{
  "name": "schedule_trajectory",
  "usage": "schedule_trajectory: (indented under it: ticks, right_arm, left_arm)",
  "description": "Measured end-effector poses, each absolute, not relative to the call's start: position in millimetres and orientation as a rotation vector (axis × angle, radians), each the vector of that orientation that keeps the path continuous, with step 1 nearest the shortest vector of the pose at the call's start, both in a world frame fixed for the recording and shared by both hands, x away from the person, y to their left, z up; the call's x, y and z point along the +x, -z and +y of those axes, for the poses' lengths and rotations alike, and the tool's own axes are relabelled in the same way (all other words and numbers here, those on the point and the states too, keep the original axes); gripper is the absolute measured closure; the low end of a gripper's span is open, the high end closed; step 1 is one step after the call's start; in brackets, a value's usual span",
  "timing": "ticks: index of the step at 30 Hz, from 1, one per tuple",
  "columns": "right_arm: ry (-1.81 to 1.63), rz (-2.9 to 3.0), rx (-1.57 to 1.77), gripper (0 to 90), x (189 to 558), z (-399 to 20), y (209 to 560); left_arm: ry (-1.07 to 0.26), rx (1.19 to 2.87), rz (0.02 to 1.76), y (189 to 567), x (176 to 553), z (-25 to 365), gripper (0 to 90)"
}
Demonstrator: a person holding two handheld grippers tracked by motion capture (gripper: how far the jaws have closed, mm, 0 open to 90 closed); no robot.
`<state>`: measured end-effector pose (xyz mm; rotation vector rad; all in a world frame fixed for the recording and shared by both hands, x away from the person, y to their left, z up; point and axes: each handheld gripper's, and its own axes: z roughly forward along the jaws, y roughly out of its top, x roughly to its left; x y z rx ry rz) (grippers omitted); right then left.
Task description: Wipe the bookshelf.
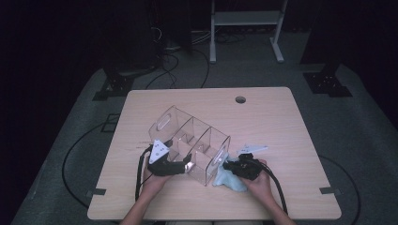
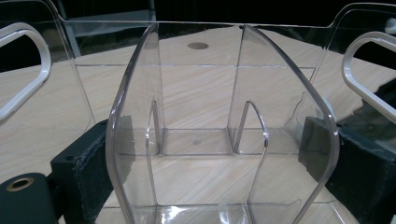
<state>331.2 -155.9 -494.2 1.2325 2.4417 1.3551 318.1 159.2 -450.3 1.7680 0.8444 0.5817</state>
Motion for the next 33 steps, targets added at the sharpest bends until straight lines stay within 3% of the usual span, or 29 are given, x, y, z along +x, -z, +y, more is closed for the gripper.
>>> schedule_trajectory:
  ticks: [6,33]
  right_arm:
    - [-1.352,2.407,1.245,83.0,336,-157,494]
    - [-1.417,2.535,1.03,83.0,296,-117,487]
  left_arm:
    - [-0.585,1.768,0.845,450,318,160,6.6]
    - [-0.611,1.749,0.886,450,321,167,7.0]
